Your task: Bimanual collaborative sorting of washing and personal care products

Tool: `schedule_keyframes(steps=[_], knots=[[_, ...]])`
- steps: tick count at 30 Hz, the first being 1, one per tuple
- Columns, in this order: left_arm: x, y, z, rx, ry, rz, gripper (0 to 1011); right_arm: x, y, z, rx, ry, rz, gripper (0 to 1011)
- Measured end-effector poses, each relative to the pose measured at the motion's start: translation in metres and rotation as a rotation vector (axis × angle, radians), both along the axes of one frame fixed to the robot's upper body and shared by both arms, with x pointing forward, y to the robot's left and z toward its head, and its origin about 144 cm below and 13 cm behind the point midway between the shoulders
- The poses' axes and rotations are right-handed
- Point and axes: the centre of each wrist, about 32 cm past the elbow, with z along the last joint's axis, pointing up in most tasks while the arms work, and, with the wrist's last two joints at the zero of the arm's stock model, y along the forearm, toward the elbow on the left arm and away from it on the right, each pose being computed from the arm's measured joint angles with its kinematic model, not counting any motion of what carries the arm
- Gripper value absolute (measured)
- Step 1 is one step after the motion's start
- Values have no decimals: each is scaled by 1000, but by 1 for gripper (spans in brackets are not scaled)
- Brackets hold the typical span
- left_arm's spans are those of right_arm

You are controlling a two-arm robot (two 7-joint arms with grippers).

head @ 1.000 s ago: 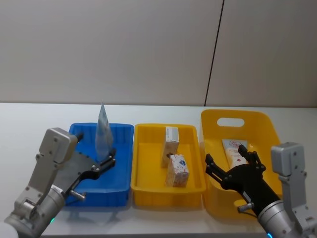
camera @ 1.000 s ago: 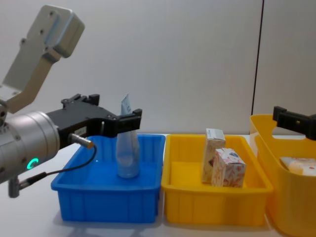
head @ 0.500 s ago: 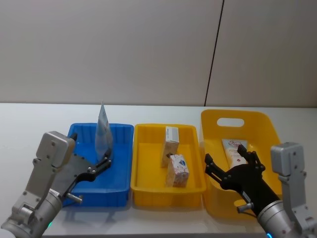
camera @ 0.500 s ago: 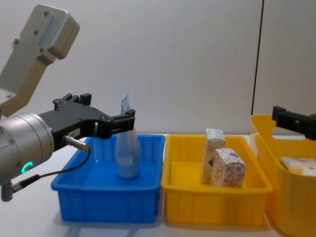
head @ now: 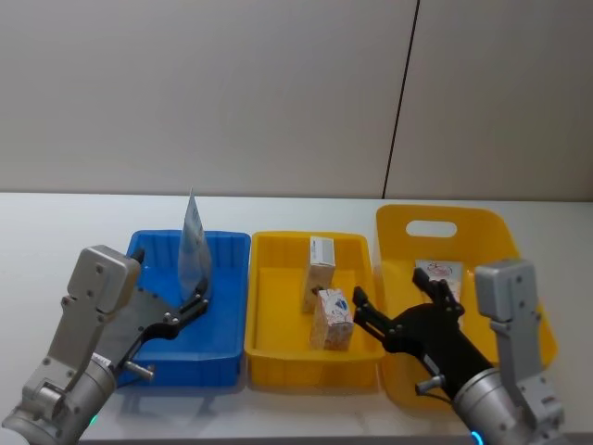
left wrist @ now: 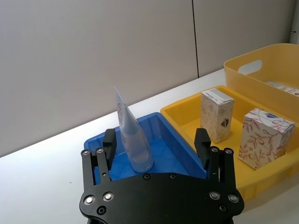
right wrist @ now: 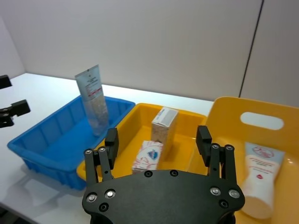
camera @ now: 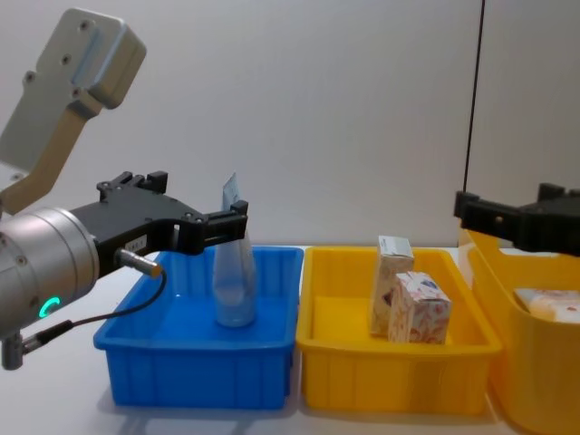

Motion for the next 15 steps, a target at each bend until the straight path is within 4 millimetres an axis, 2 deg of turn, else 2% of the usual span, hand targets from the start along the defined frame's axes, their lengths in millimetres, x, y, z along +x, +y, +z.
schedule_keyframes(steps=[15], knots=[[0, 0, 0, 0, 0, 0, 1001, 10, 32, -6, -39, 85, -15, 1003]])
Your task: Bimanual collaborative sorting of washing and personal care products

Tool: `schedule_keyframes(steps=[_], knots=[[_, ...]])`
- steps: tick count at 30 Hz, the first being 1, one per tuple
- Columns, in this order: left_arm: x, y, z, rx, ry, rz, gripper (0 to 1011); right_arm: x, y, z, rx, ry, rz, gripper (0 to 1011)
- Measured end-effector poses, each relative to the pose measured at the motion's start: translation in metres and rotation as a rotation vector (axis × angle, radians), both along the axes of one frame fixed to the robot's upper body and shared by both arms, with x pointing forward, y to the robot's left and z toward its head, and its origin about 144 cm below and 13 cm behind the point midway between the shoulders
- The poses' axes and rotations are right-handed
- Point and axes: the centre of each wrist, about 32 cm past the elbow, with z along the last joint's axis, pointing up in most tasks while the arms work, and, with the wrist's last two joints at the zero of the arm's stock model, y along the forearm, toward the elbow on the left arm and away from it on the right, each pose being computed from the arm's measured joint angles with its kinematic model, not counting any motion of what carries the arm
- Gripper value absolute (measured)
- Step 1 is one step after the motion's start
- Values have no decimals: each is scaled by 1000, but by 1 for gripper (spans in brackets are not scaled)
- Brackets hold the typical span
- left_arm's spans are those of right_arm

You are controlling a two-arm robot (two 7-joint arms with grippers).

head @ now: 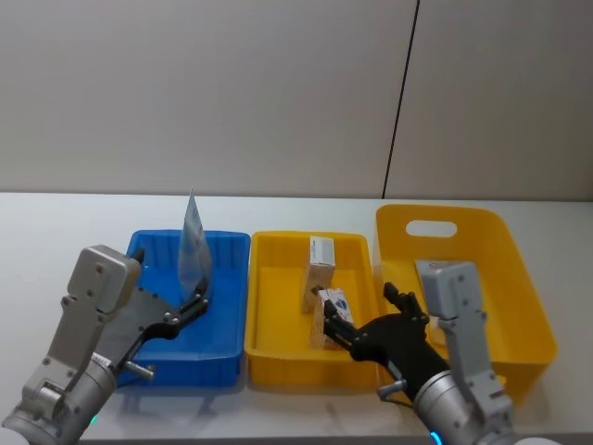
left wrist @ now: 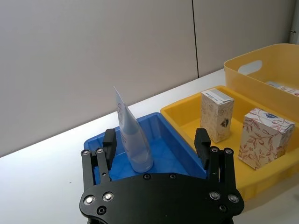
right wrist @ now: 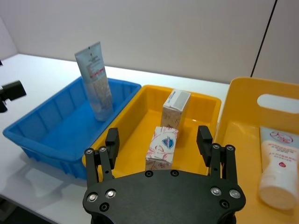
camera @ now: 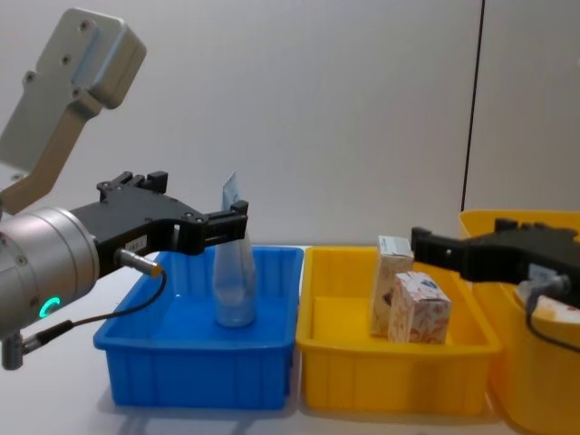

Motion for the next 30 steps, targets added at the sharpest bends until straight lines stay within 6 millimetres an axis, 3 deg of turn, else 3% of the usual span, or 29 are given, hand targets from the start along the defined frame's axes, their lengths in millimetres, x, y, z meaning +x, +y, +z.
schedule_keyframes(steps=[17, 30], knots=[[0, 0, 0, 0, 0, 0, 1001, 14, 39, -15, -73, 67, -121, 1003], [0, 0, 0, 0, 0, 0, 1001, 28, 55, -18, -101, 100, -189, 1004]])
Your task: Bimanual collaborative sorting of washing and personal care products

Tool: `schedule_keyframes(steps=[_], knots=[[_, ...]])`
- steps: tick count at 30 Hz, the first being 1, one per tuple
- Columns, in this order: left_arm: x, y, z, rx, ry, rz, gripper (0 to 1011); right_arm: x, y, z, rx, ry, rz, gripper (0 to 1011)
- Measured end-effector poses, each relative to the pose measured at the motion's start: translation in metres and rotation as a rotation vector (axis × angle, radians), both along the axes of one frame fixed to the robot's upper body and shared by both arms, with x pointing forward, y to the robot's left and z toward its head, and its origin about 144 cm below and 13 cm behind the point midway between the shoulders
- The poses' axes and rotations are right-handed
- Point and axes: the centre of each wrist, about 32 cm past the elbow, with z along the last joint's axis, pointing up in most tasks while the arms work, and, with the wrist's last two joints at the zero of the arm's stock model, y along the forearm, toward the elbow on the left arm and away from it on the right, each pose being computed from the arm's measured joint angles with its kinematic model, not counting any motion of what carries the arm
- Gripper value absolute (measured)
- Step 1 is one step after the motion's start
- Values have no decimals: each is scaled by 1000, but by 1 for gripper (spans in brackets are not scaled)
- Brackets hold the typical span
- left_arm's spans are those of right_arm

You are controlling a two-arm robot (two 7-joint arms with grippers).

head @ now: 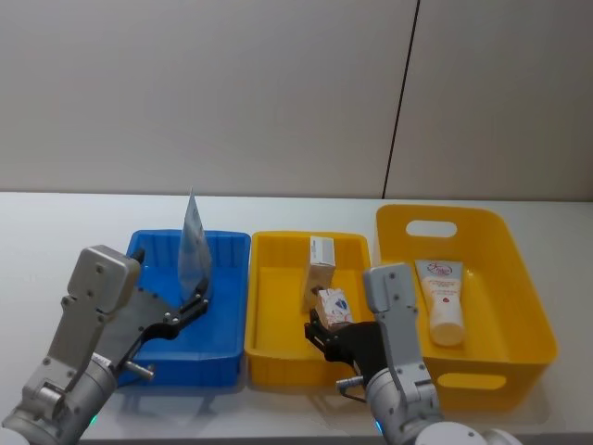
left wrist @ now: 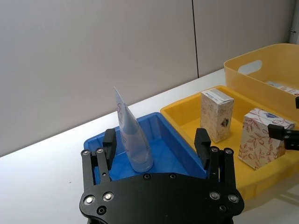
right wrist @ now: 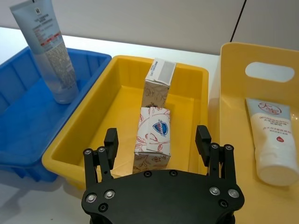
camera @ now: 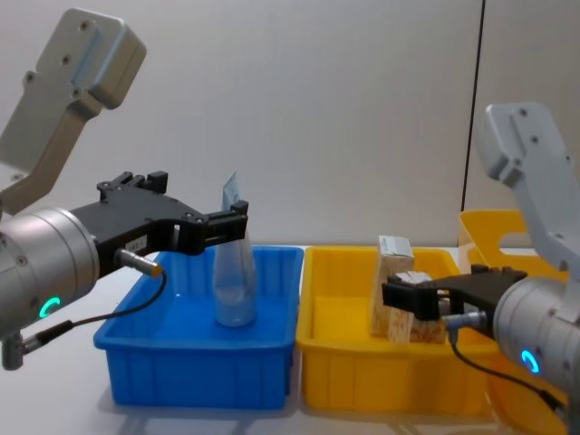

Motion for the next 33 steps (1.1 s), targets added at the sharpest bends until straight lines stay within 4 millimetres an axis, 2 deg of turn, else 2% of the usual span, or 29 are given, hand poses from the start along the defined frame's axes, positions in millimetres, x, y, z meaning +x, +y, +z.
schedule_keyframes(steps=[19, 33], knots=[[0, 0, 0, 0, 0, 0, 1001, 20, 10, 1, -17, 58, -34, 1003], [0, 0, 0, 0, 0, 0, 1001, 24, 13, 4, -19, 78, -58, 1003]])
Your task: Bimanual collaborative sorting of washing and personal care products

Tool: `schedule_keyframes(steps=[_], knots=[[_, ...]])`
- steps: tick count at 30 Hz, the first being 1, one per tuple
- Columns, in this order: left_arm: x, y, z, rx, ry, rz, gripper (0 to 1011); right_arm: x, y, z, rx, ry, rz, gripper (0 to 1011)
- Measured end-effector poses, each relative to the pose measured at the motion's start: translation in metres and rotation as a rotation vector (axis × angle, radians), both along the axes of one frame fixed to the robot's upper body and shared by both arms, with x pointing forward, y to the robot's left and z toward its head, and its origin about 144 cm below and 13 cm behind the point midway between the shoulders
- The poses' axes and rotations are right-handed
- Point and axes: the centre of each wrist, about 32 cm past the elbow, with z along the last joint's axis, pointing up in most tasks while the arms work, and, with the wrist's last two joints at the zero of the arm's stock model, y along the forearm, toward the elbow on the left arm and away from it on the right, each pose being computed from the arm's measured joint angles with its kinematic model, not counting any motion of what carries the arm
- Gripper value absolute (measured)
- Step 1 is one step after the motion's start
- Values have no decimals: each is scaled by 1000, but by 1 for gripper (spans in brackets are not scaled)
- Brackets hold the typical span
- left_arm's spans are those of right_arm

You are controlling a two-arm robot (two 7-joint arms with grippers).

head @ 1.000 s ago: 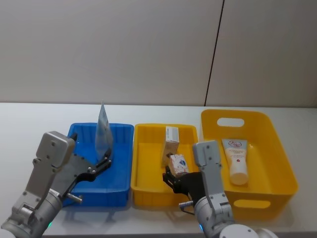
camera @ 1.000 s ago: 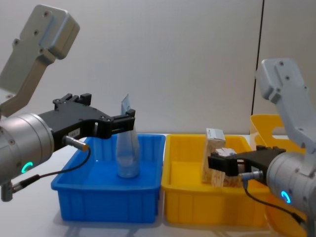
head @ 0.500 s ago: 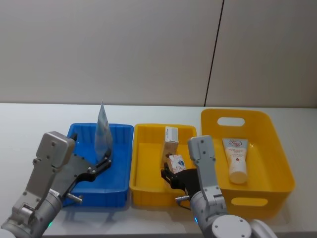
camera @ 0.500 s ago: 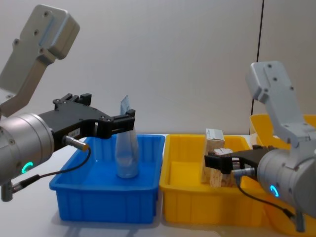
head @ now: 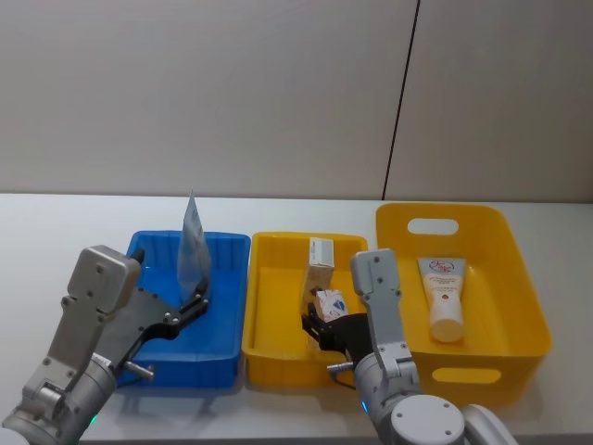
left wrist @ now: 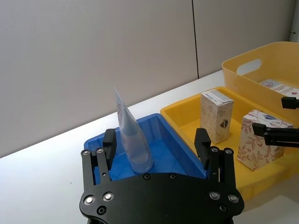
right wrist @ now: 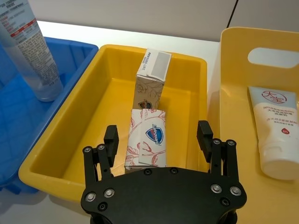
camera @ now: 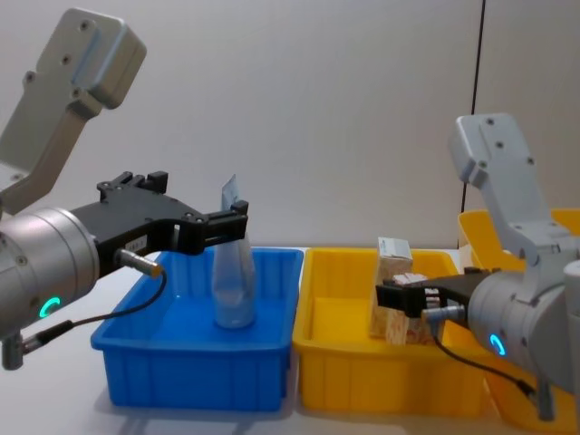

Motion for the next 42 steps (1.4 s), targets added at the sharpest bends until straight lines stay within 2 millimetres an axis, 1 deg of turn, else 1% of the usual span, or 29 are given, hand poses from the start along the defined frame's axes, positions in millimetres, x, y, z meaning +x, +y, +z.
schedule_keyframes(steps=[6, 13, 20, 27, 35, 42], knots=[[0, 0, 0, 0, 0, 0, 1001, 0, 0, 1, 7, -14, -6, 1003], [0, 0, 0, 0, 0, 0, 1001, -1, -1, 6, 26, -74, -10, 1003], [0, 0, 0, 0, 0, 0, 1001, -3, -3, 17, 53, -149, -9, 1003], [0, 0, 0, 0, 0, 0, 1001, -7, -4, 24, 69, -181, 2, 1003], [0, 0, 0, 0, 0, 0, 1001, -9, -4, 26, 69, -173, 12, 1003], [0, 0, 0, 0, 0, 0, 1001, -9, -3, 23, 58, -137, 22, 1003]])
